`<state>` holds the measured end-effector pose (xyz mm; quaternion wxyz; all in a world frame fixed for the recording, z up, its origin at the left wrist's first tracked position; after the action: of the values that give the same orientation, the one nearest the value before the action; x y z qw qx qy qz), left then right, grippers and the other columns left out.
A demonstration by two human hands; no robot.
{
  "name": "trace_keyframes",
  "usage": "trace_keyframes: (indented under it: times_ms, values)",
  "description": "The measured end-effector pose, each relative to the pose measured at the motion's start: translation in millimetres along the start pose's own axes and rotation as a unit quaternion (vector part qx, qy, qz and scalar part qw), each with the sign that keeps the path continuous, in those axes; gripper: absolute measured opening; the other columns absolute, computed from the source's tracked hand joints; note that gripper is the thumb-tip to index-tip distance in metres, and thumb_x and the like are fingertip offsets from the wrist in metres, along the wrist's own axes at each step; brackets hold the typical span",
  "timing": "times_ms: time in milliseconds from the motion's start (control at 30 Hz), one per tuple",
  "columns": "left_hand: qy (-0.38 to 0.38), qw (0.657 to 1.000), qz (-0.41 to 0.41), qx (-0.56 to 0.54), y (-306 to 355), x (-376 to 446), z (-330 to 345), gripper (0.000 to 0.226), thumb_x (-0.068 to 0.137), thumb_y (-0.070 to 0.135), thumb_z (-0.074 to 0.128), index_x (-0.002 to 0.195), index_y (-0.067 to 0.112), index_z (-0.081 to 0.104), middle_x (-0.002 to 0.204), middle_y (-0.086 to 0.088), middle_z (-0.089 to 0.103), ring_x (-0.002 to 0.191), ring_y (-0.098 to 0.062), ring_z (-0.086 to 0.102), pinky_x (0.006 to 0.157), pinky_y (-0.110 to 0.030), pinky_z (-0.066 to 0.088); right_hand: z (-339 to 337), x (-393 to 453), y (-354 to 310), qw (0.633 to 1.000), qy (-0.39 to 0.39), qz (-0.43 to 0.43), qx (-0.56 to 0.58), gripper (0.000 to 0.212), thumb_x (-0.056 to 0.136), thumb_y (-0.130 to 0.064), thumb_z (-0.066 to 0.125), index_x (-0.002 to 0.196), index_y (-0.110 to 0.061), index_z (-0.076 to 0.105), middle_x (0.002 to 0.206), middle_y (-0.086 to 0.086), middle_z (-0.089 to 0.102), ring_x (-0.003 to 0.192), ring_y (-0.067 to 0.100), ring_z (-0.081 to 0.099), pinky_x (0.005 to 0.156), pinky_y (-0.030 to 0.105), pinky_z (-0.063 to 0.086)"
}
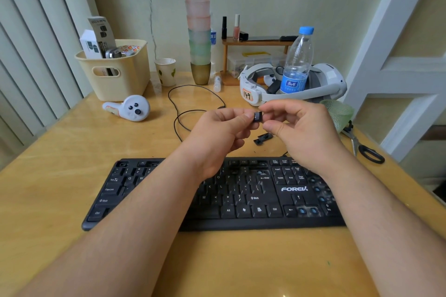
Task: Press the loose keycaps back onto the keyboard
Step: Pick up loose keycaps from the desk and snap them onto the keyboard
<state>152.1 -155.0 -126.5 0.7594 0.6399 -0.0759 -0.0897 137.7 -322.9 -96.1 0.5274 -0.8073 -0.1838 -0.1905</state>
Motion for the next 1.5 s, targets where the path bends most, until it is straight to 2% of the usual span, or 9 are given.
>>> trace_keyframes:
  times_ms: [300, 433, 567, 733, 867, 1033, 1167, 1333, 1500]
  values:
    - [-0.004, 1.0, -0.008, 0.008, 0.0, -0.3, 0.3, 0.014, 0.099, 0.02, 0.069, 0.109, 0.013, 0.076, 0.081, 0.005, 0.073, 0.07, -0.006, 0.058, 0.075, -0.025, 0.05, 0.8, -1.2, -2.4, 1.0, -0.006, -0.006, -0.017, 0.041, 0.08, -0.004, 0.086, 0.097, -0.039, 0.076, 0.087, -0.011, 0.072, 0.085, 0.013, 0.068, 0.086, 0.043, 0.062]
    - [-0.01, 1.0, 0.0, -0.006, 2.5, -2.2, 1.7, 0.01, 0.1, 0.01, 0.066, 0.102, 0.013, 0.075, 0.081, 0.002, 0.071, 0.071, -0.009, 0.06, 0.072, -0.023, 0.051, -5.2, -2.5, -10.9, 0.998, 0.004, -0.013, -0.068, 0.028, 0.08, -0.013, 0.087, 0.098, -0.034, 0.078, 0.085, -0.012, 0.073, 0.083, 0.006, 0.067, 0.081, 0.027, 0.06]
    - [-0.017, 1.0, 0.001, -0.01, 4.7, -4.8, 5.5, 0.013, 0.102, 0.005, 0.062, 0.102, 0.012, 0.073, 0.079, 0.002, 0.071, 0.071, -0.009, 0.06, 0.073, -0.024, 0.05, -12.9, 0.5, -32.3, 0.984, -0.041, -0.033, -0.167, 0.024, 0.08, -0.02, 0.087, 0.099, -0.033, 0.078, 0.083, -0.013, 0.073, 0.081, 0.003, 0.067, 0.075, 0.014, 0.054]
    - [-0.07, 0.997, 0.017, 0.026, 7.8, -12.4, 20.4, 0.014, 0.1, 0.006, 0.064, 0.096, 0.016, 0.074, 0.081, 0.001, 0.073, 0.071, -0.008, 0.061, 0.072, -0.024, 0.049, -27.6, -7.0, -50.7, 0.961, -0.073, -0.064, -0.258, 0.021, 0.079, -0.02, 0.086, 0.093, -0.033, 0.077, 0.079, -0.013, 0.07, 0.076, 0.006, 0.067, 0.072, 0.026, 0.058]
    - [-0.113, 0.99, 0.031, 0.076, 4.6, -18.6, 34.0, 0.011, 0.097, 0.008, 0.07, 0.099, 0.019, 0.074, 0.09, -0.001, 0.073, 0.082, -0.012, 0.061, 0.069, -0.021, 0.051, -42.7, -27.5, -60.2, 0.954, -0.074, -0.064, -0.282, 0.021, 0.077, -0.015, 0.086, 0.093, -0.027, 0.08, 0.077, -0.013, 0.071, 0.075, 0.006, 0.066, 0.071, 0.023, 0.056]
    - [-0.157, 0.97, 0.064, 0.176, -1.6, -26.3, 45.7, 0.013, 0.092, 0.015, 0.077, 0.099, 0.025, 0.078, 0.091, 0.003, 0.078, 0.085, -0.006, 0.067, 0.09, -0.026, 0.053, -55.2, -57.8, -57.9, 0.945, -0.092, -0.039, -0.313, 0.022, 0.076, -0.017, 0.085, 0.088, -0.034, 0.078, 0.074, -0.016, 0.07, 0.074, 0.006, 0.067, 0.071, 0.022, 0.053]
    - [-0.195, 0.946, 0.08, 0.248, -5.9, -34.2, 58.1, 0.011, 0.092, 0.019, 0.079, 0.1, 0.026, 0.079, 0.094, 0.003, 0.079, 0.086, -0.004, 0.068, 0.093, -0.024, 0.054, -61.6, -76.7, -52.4, 0.937, -0.107, -0.019, -0.333, 0.021, 0.076, -0.023, 0.087, 0.088, -0.036, 0.077, 0.074, -0.018, 0.069, 0.078, 0.005, 0.066, 0.071, 0.016, 0.05]
    - [-0.229, 0.932, 0.079, 0.271, -5.6, -42.5, 65.4, 0.015, 0.093, 0.02, 0.077, 0.107, 0.024, 0.078, 0.097, 0.005, 0.08, 0.086, -0.001, 0.069, 0.084, -0.011, 0.052, -66.7, -89.8, -51.8, 0.952, -0.111, -0.04, -0.281, 0.03, 0.078, -0.013, 0.086, 0.094, -0.037, 0.079, 0.079, -0.014, 0.069, 0.077, 0.014, 0.066, 0.071, 0.028, 0.053]
    - [-0.232, 0.927, 0.078, 0.285, -3.6, -44.1, 65.9, 0.01, 0.092, 0.022, 0.078, 0.099, 0.029, 0.078, 0.092, 0.006, 0.08, 0.082, 0.0, 0.069, 0.082, -0.011, 0.052, -68.9, -90.1, -50.2, 0.959, -0.144, -0.035, -0.241, 0.035, 0.086, -0.008, 0.081, 0.107, -0.036, 0.081, 0.095, -0.013, 0.071, 0.081, 0.019, 0.066, 0.075, 0.034, 0.055]
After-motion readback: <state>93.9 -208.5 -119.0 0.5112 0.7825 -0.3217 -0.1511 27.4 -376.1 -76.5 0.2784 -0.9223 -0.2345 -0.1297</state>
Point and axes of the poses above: each hand's wrist, its own x-axis towards the middle knuckle, its own z-axis out of the palm, y = z × x, the point moved 5 cm from there along x, towards the middle knuckle
